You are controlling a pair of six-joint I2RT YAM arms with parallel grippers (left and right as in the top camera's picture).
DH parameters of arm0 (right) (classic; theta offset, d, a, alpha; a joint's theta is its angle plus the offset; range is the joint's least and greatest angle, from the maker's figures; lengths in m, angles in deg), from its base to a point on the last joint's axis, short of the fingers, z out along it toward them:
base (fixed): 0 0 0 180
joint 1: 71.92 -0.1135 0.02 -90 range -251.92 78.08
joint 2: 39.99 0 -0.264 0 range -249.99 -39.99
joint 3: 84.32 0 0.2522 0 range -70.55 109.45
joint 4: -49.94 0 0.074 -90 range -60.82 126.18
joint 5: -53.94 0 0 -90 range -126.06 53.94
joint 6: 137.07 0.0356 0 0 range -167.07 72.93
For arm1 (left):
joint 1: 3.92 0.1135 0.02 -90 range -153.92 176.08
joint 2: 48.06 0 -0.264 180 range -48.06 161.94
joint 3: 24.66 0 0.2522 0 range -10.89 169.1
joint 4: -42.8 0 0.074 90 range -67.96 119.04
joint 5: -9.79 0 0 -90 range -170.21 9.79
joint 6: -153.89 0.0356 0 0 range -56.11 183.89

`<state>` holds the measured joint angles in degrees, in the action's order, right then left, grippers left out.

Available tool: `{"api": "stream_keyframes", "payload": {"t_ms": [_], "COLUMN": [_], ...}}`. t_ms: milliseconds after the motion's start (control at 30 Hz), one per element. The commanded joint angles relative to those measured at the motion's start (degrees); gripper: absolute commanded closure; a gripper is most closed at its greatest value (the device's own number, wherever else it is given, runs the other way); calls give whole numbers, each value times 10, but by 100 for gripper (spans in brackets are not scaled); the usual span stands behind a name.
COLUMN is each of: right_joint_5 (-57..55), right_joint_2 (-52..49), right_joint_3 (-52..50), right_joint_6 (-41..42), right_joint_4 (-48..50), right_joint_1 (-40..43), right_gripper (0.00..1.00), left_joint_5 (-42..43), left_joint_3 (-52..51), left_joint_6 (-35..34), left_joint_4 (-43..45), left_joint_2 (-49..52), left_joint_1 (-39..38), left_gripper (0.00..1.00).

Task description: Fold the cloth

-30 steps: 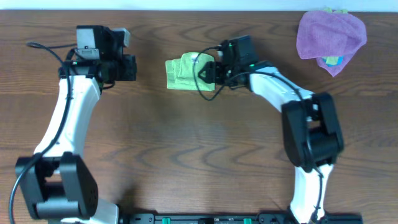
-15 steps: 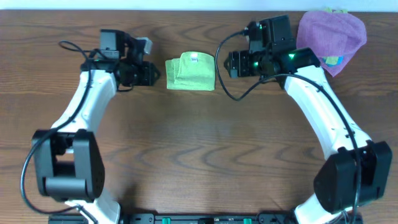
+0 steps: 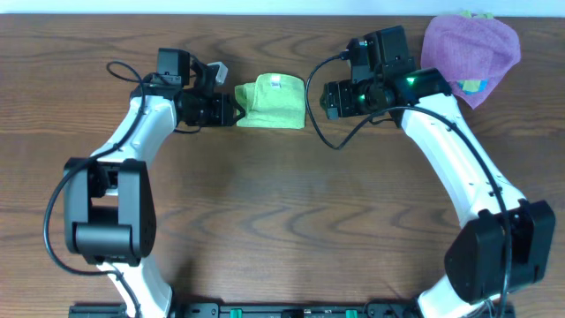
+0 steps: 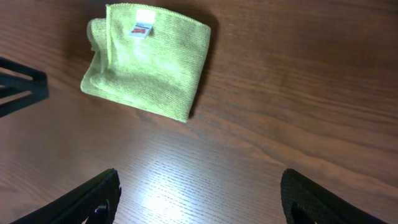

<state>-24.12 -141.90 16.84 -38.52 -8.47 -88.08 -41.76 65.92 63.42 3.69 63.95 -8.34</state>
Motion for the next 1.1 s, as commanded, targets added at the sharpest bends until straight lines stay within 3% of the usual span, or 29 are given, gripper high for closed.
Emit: {"api": "stream_keyframes", "payload": {"t_ms": [0, 267, 600, 1067], "right_joint_5": [-14, -15, -18, -32], "right_joint_2": [-4, -4, -4, -4], "right_joint_3": [-1, -1, -1, -1], "right_joint_6": [-10, -10, -10, -17], "right_joint_4": [2, 1, 0, -5], "right_joint_1": [-4, -4, -4, -4], "right_gripper": [17, 18, 18, 18], "left_joint_5": [25, 1, -75, -73], "left_joint_3": [-3, -3, -3, -3], "left_joint_6": [-27, -64, -64, -91], "left_joint_4": [14, 78, 113, 154], "left_joint_2": [31, 47, 47, 90], "left_joint_1": [-13, -43, -46, -46], "left_gripper": [50, 48, 47, 47]}}
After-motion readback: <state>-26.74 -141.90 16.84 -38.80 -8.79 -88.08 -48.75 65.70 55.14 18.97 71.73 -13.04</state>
